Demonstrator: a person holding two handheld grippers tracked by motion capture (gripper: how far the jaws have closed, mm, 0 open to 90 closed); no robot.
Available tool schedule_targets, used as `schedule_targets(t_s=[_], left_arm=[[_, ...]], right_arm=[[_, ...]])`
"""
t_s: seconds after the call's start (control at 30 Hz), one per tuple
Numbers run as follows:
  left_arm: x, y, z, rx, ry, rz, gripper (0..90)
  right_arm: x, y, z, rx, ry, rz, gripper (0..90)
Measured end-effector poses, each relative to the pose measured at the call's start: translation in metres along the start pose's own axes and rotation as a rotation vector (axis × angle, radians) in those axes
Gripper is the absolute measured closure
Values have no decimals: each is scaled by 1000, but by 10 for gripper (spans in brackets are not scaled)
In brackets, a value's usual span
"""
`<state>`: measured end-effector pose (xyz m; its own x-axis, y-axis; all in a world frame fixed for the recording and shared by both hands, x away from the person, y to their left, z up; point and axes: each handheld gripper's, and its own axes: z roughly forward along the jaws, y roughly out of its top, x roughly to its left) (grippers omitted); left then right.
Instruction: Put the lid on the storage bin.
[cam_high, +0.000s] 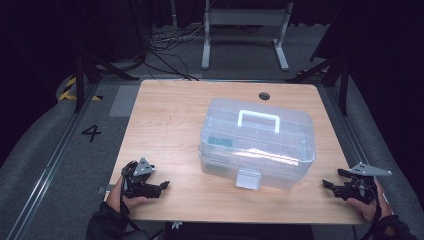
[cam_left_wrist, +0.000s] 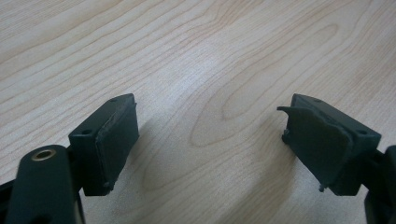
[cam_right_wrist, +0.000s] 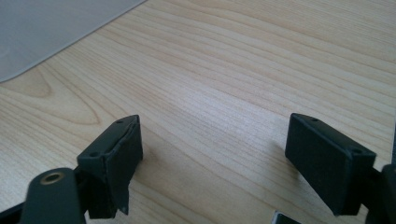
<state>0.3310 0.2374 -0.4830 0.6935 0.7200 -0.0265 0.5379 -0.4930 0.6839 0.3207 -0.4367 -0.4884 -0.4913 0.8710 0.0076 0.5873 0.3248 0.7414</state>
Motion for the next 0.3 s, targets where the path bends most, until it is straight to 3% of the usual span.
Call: schedule_targets(t_s=[0.3], left_arm=[[0,1,1,-1,2,-2,174]], right_arm=[[-1,1,1,-4,-1,-3,192]])
